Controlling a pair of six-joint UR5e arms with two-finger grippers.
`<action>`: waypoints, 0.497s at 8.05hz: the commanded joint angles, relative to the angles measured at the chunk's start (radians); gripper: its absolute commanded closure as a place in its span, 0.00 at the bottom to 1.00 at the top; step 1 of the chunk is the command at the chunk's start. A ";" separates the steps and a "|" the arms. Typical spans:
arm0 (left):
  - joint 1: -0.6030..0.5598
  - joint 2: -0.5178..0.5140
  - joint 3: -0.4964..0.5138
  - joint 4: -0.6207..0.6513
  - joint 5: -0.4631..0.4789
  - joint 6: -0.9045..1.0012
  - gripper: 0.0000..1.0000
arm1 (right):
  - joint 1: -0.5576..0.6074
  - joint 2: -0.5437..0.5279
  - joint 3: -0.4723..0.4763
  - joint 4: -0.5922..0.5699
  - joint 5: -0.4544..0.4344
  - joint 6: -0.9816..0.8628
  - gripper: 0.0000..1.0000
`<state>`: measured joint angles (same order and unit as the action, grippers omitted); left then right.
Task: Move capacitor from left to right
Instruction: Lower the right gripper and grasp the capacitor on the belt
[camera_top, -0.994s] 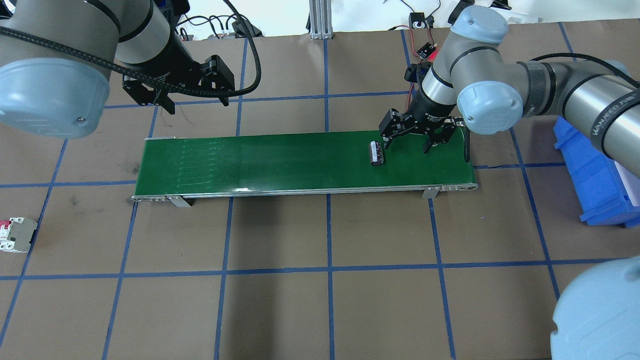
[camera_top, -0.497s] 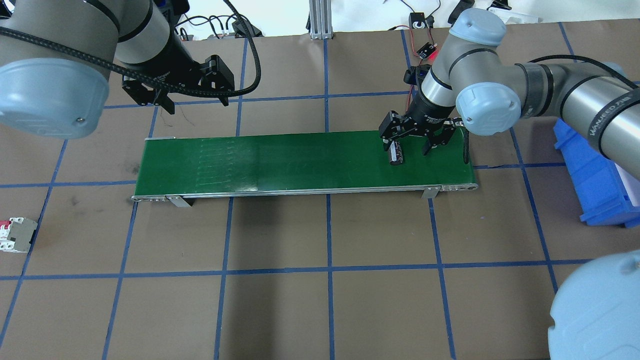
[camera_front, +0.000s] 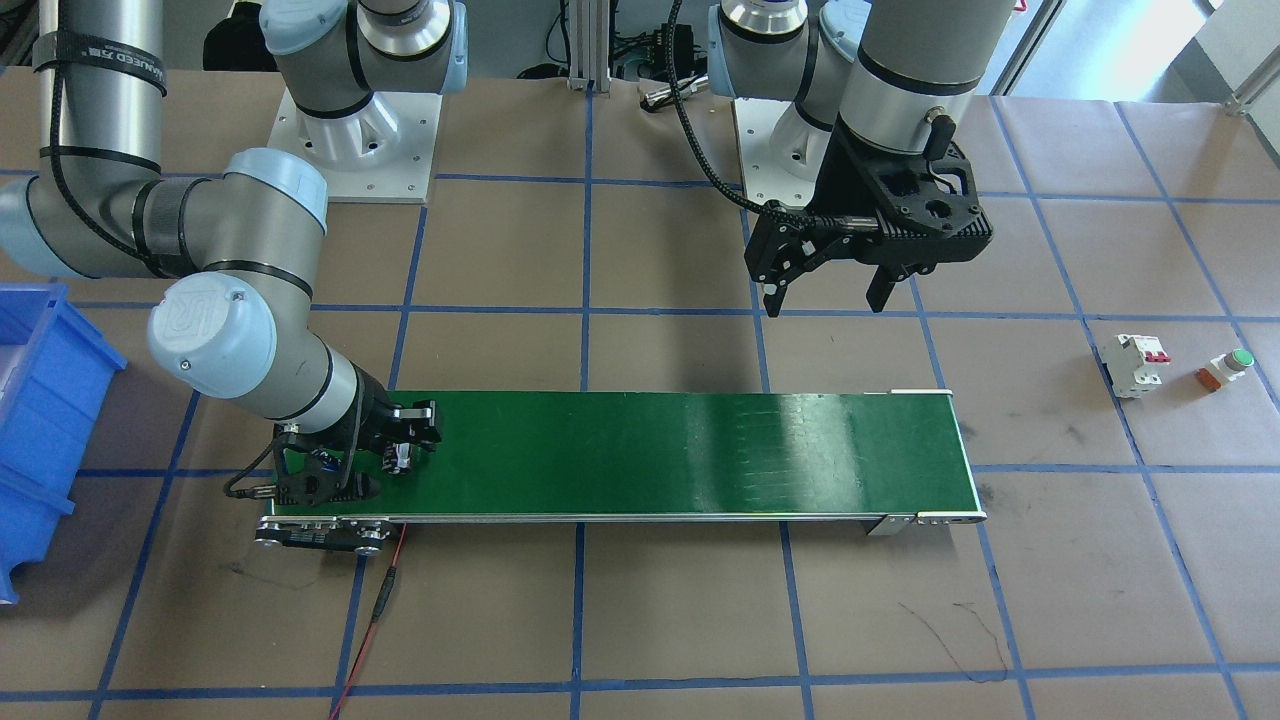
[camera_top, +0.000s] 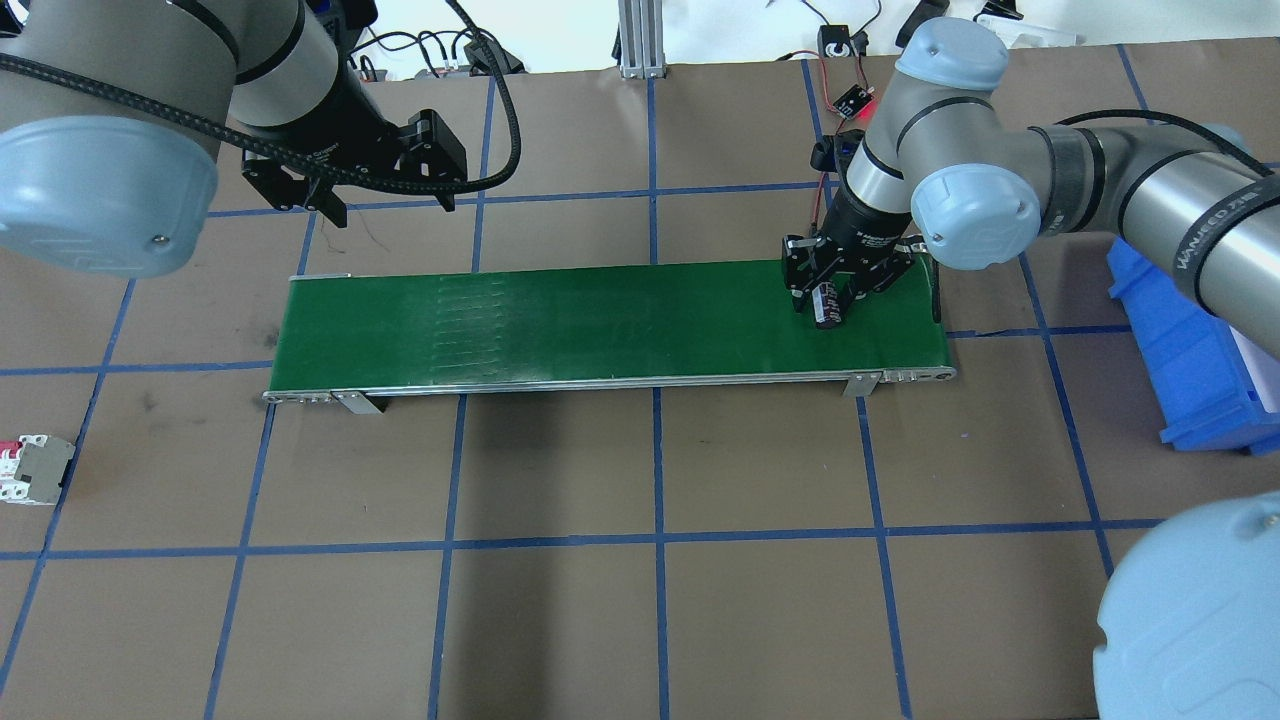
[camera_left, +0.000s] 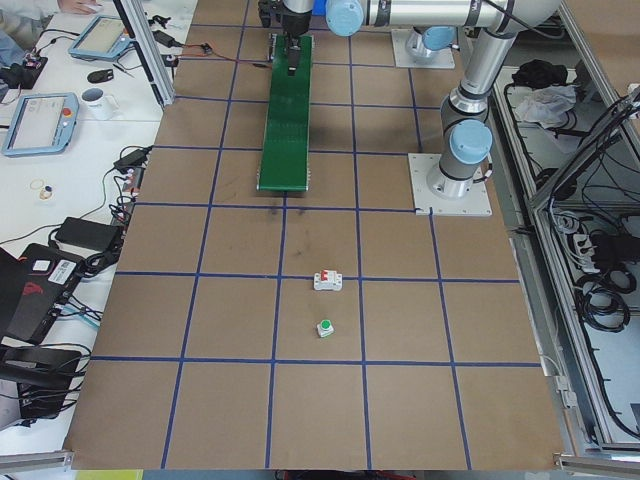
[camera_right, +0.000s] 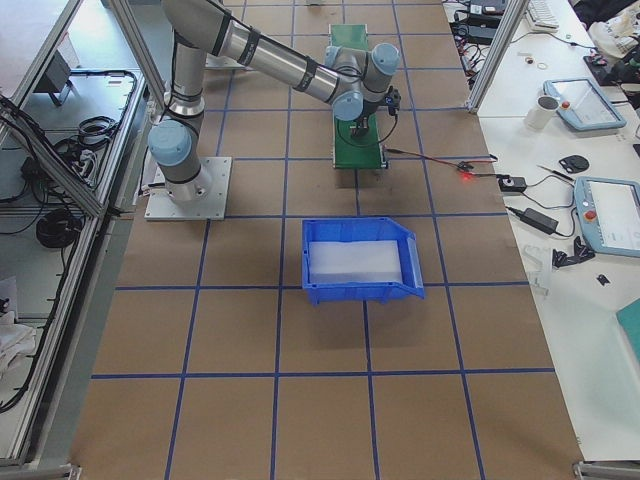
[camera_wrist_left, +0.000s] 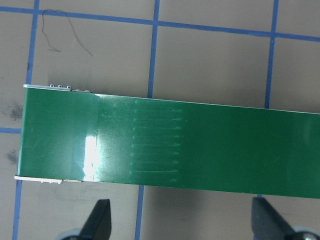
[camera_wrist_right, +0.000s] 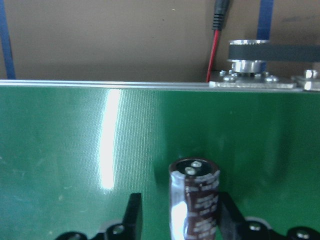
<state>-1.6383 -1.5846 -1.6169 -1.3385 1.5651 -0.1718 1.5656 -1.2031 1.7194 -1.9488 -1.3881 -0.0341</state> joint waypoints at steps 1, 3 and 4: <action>0.000 0.000 0.002 0.001 0.007 0.000 0.00 | -0.009 0.000 -0.012 -0.001 -0.086 -0.024 1.00; 0.000 0.000 0.003 0.001 0.006 0.000 0.00 | -0.019 -0.013 -0.017 0.004 -0.158 -0.049 1.00; 0.000 0.000 0.003 0.001 0.006 0.000 0.00 | -0.025 -0.044 -0.050 0.023 -0.214 -0.076 1.00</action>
<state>-1.6383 -1.5846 -1.6146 -1.3377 1.5709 -0.1718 1.5509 -1.2112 1.7042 -1.9468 -1.5142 -0.0763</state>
